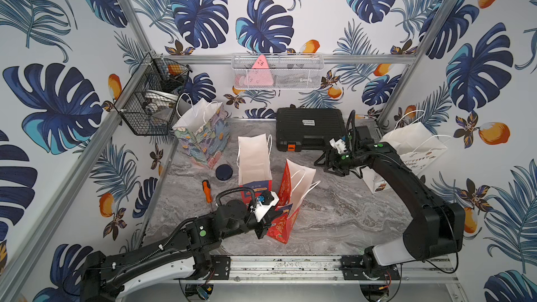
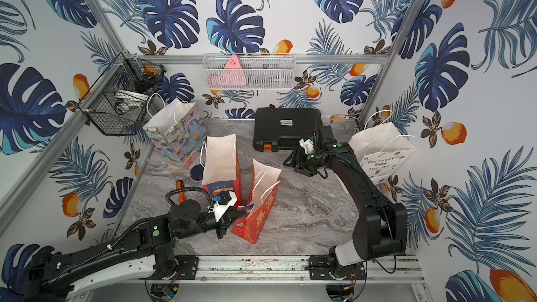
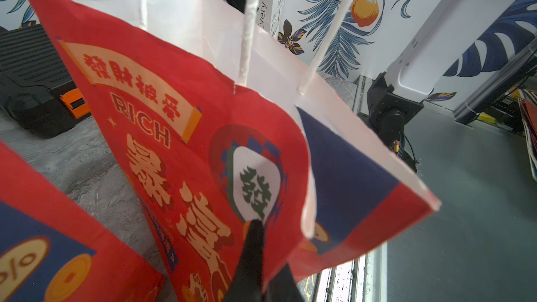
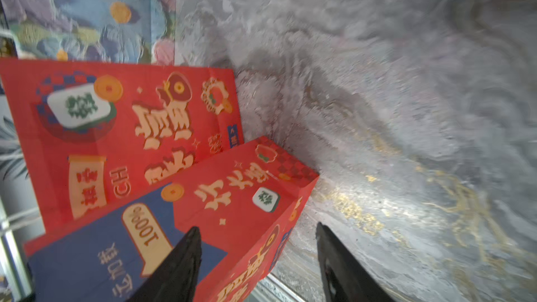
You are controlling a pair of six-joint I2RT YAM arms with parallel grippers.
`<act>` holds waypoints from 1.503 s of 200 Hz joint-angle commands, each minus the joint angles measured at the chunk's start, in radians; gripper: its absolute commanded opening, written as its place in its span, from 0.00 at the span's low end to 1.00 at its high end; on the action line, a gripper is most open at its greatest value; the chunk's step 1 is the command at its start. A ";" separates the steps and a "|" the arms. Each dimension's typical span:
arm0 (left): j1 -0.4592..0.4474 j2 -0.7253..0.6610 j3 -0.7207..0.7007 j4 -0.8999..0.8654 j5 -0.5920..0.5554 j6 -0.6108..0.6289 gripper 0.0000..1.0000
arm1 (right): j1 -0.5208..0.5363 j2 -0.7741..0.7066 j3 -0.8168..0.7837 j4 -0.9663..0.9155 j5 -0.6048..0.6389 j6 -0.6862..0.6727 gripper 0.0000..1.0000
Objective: Put away the paper bag
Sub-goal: Adjust the paper bag at the center of the board.
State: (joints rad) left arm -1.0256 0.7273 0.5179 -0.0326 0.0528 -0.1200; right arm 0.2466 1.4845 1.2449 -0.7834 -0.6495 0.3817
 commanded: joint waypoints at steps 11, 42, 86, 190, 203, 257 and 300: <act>0.012 0.005 0.001 0.010 0.030 0.028 0.04 | 0.101 -0.025 -0.072 0.055 -0.104 -0.035 0.66; 0.025 -0.009 0.012 -0.013 0.045 0.041 0.04 | 0.118 -0.139 -0.195 0.023 -0.049 -0.021 0.66; 0.052 -0.015 0.024 -0.027 0.157 0.073 0.04 | 0.120 -0.306 -0.273 -0.055 0.004 0.005 0.66; 0.175 0.005 0.036 -0.111 0.377 0.161 0.05 | 0.119 -0.703 -0.133 0.017 0.526 -0.377 0.84; 0.177 0.006 0.036 -0.113 0.374 0.160 0.07 | 0.119 -0.739 -0.162 0.007 0.431 -0.494 0.84; 0.178 -0.018 0.024 -0.116 0.327 0.155 0.15 | 0.119 -0.757 -0.200 -0.159 0.195 -0.778 0.84; 0.178 -0.021 0.020 -0.135 0.324 0.165 0.29 | 0.119 -0.742 -0.259 -0.089 0.221 -0.847 0.85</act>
State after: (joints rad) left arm -0.8494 0.7036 0.5339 -0.1440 0.3878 0.0269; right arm 0.3649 0.7292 1.0031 -0.9142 -0.4274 -0.3847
